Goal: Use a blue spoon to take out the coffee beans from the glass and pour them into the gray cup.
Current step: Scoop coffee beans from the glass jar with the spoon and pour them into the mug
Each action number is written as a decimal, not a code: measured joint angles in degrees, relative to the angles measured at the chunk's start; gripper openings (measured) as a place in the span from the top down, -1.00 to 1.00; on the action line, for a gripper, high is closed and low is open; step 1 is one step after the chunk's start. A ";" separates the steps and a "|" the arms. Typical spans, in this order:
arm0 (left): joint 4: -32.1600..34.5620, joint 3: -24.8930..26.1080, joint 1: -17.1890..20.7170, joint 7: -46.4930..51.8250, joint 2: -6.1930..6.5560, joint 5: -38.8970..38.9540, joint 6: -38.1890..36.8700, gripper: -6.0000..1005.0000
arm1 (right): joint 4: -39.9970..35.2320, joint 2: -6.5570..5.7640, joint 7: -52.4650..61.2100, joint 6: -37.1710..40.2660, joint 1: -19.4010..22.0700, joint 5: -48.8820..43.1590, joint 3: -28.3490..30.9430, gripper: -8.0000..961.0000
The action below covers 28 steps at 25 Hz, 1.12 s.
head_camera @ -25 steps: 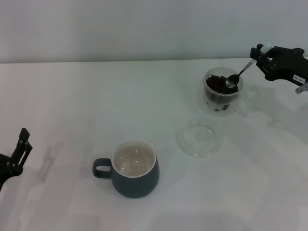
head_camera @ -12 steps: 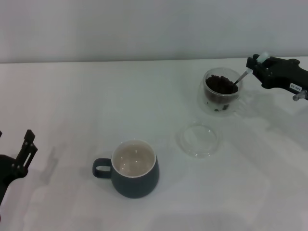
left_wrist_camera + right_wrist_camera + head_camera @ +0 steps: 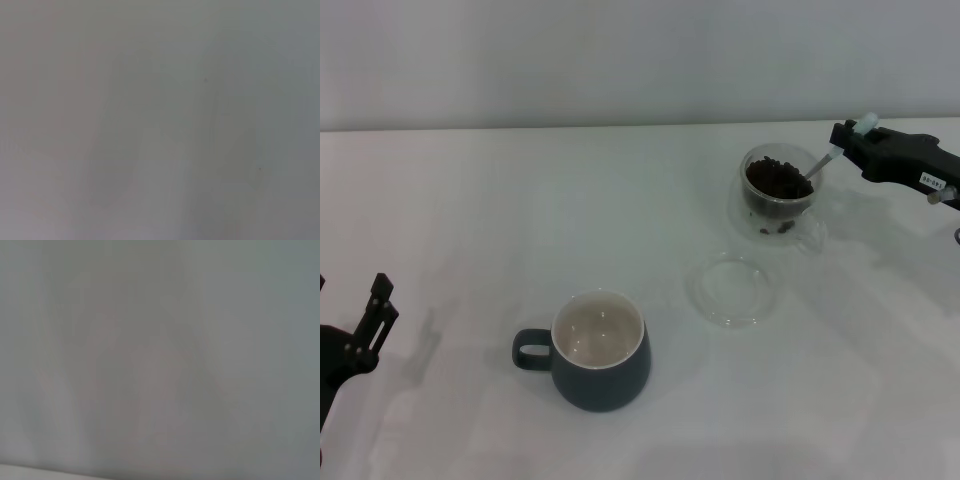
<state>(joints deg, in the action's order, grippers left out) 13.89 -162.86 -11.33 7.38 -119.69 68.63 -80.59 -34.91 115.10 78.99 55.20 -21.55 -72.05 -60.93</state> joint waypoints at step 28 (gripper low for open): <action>-0.73 0.00 -0.60 -0.41 0.25 0.01 0.00 -0.54 | 5.72 0.04 20.41 -6.18 -2.93 5.23 0.65 0.67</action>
<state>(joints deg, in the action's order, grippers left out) 13.16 -162.86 -11.94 6.97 -119.44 68.64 -80.60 -29.19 115.13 99.40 49.02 -24.48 -66.82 -60.28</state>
